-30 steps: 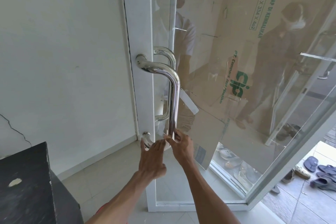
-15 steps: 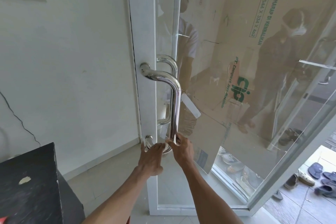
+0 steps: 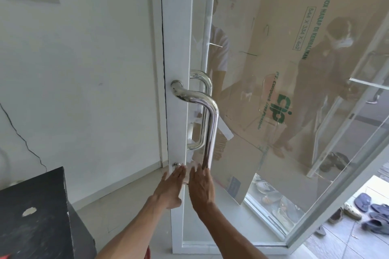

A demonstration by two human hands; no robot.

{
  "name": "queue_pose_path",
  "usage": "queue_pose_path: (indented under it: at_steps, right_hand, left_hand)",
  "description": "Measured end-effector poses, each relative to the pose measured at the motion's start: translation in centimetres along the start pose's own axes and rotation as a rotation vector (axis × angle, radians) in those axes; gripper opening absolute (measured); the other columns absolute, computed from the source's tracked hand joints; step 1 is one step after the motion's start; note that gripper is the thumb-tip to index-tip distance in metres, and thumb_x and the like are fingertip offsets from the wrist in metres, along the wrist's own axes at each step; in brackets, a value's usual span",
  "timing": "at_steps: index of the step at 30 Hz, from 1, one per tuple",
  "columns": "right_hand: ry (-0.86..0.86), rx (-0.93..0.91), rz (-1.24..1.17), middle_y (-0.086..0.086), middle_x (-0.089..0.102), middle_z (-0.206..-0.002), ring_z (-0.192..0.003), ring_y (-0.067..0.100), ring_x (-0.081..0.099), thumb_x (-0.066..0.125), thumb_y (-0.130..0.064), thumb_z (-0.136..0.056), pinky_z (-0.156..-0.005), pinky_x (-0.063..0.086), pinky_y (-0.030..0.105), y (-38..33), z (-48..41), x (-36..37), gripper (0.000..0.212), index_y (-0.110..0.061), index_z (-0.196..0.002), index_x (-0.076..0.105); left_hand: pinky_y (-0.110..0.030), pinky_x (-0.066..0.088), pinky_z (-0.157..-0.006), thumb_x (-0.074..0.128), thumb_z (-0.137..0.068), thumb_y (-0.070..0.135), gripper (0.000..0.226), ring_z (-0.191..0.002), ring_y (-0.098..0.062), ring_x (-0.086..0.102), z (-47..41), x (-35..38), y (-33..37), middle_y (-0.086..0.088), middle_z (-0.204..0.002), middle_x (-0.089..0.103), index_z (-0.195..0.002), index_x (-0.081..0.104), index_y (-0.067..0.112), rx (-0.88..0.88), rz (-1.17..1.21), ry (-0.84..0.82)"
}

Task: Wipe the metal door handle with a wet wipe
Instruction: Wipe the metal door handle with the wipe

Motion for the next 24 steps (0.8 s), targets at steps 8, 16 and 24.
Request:
queue_pose_path:
  at_steps: [8, 16, 24]
  right_hand:
    - [-0.076, 0.125, -0.276, 0.014, 0.037, -0.147, -0.142, 0.030, 0.027, 0.056, -0.024, -0.083, -0.111, 0.014, 0.058, 0.0, -0.2, 0.5, 0.061, -0.010, -0.140, 0.037]
    - [0.108, 0.008, -0.256, 0.006, 0.067, -0.121, -0.129, 0.023, 0.053, 0.061, -0.049, -0.083, -0.113, 0.020, 0.064, 0.7, 1.6, -0.4, 0.046, -0.015, -0.113, 0.067]
    - [-0.024, 0.026, -0.231, 0.017, 0.057, -0.129, -0.138, 0.033, 0.035, 0.044, -0.059, -0.092, -0.107, -0.022, 0.067, -0.3, 0.5, -0.5, 0.082, -0.011, -0.152, 0.015]
  left_hand:
    - [-0.040, 0.011, -0.122, 0.054, -0.074, 0.004, 0.096, -0.151, -0.014, -0.003, -0.7, -1.2, -1.0, 0.004, -0.164, 0.000, -0.155, 0.005, 0.020, 0.082, 0.089, 0.002]
    - [-0.032, 0.041, -0.107, 0.054, -0.071, -0.005, 0.107, -0.142, -0.021, 0.032, -0.9, -0.8, -1.9, 0.003, -0.159, 0.021, -0.153, -0.002, 0.035, -0.019, 0.436, -0.035]
    - [-0.032, 0.029, -0.117, 0.072, -0.077, 0.009, 0.098, -0.146, -0.022, 0.025, -1.8, -1.2, -1.3, -0.002, -0.161, 0.018, -0.154, 0.012, 0.020, -0.003, 0.339, -0.027]
Point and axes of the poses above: each hand's wrist, its own z-axis away from the middle knuckle, its own x-axis out of the palm, y = z × x, the point moved 8 cm from there along -z, towards the middle knuckle
